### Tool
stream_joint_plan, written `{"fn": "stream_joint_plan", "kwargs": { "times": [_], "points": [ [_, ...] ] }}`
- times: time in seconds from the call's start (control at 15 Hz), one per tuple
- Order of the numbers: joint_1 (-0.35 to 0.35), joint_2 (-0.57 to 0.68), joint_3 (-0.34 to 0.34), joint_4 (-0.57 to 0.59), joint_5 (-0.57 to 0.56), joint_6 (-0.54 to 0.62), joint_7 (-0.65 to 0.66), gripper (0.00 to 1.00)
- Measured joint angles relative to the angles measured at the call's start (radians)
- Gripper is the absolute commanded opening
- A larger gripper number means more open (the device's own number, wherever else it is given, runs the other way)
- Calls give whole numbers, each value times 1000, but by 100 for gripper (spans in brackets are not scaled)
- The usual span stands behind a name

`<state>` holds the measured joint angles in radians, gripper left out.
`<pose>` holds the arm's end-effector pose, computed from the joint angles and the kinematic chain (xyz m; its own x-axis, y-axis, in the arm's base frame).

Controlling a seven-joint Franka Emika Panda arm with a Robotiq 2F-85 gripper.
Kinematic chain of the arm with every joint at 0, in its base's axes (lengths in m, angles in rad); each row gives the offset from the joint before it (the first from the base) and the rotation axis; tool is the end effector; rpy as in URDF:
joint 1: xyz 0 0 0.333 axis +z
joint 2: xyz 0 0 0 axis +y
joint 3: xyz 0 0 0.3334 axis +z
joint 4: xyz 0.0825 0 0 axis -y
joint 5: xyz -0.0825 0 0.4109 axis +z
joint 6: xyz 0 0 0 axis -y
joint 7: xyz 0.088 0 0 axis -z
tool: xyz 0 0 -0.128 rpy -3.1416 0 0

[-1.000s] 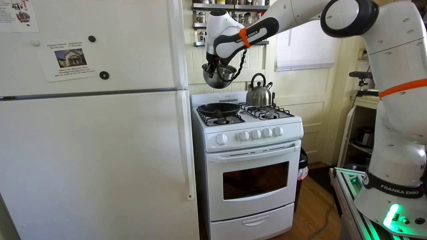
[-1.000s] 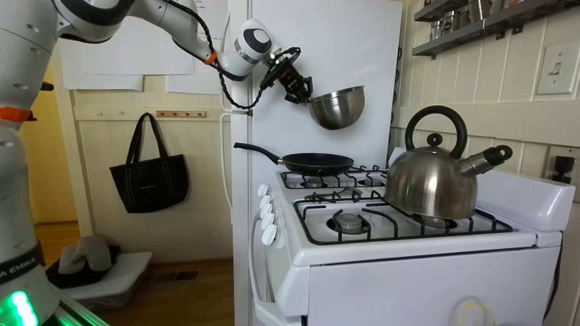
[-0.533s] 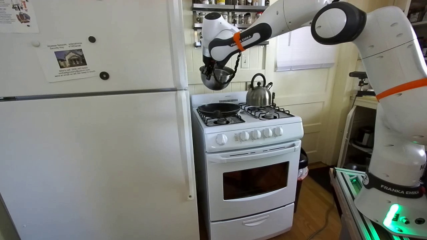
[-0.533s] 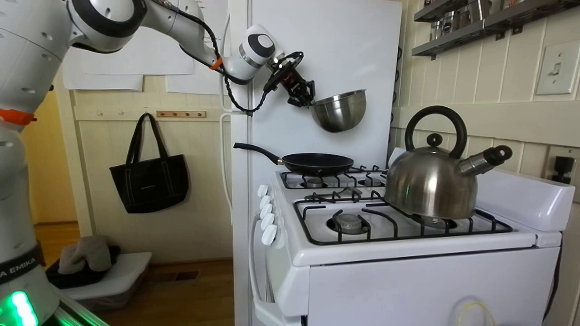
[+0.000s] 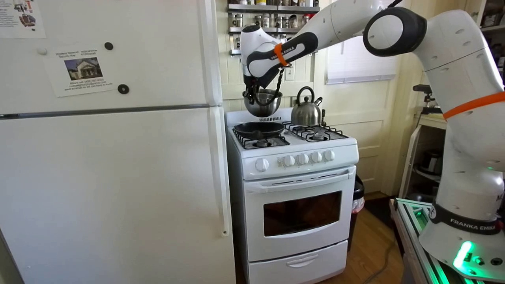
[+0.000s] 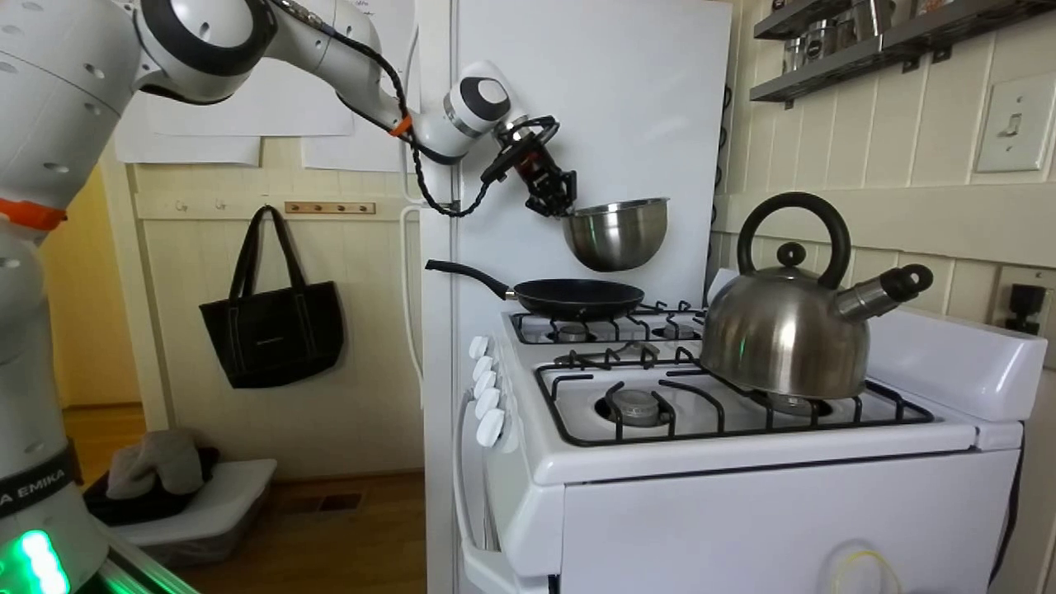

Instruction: Move the silver bowl and the pan away

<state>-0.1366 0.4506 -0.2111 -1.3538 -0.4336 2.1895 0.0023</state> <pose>0.7248 -0.2526 0.5096 0.9504 -0.0364 0.3089 -0.1919 -0.8504 0.4900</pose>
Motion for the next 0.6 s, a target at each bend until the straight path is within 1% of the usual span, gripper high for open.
{"fn": "stream_joint_plan", "kwargs": {
  "times": [0.33, 0.6],
  "points": [
    [-39, 17, -34, 75, 41, -57, 34, 3],
    [-75, 62, -27, 177, 133, -161, 31, 3]
  ]
}}
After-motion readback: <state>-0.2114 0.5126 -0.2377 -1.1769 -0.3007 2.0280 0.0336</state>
